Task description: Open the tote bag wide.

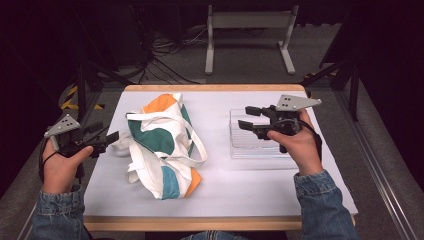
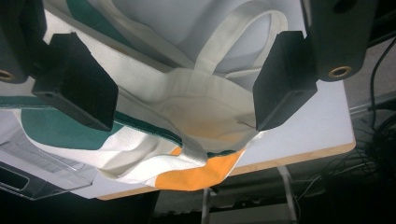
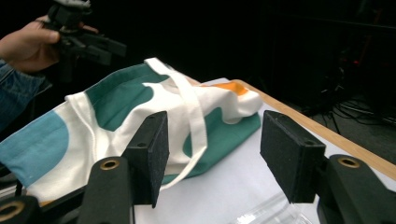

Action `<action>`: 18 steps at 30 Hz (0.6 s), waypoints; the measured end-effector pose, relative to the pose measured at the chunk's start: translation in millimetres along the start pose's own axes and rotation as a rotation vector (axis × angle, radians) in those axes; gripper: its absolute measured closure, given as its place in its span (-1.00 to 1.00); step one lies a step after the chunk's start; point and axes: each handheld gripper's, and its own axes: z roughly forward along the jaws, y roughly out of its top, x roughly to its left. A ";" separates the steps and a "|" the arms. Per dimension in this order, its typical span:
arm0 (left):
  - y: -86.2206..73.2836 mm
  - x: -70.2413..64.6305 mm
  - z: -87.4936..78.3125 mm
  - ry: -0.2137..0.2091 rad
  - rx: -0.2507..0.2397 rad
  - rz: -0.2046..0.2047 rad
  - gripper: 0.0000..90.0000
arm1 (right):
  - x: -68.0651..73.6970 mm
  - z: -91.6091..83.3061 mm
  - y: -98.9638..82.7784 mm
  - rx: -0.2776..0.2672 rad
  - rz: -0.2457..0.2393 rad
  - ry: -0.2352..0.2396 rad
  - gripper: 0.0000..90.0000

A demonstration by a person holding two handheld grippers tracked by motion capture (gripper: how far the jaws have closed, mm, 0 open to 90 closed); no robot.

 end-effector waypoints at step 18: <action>2.7 -0.6 3.9 0.044 0.037 -0.010 -0.66 | 37.3 59.6 26.0 0.021 -0.058 0.206 0.00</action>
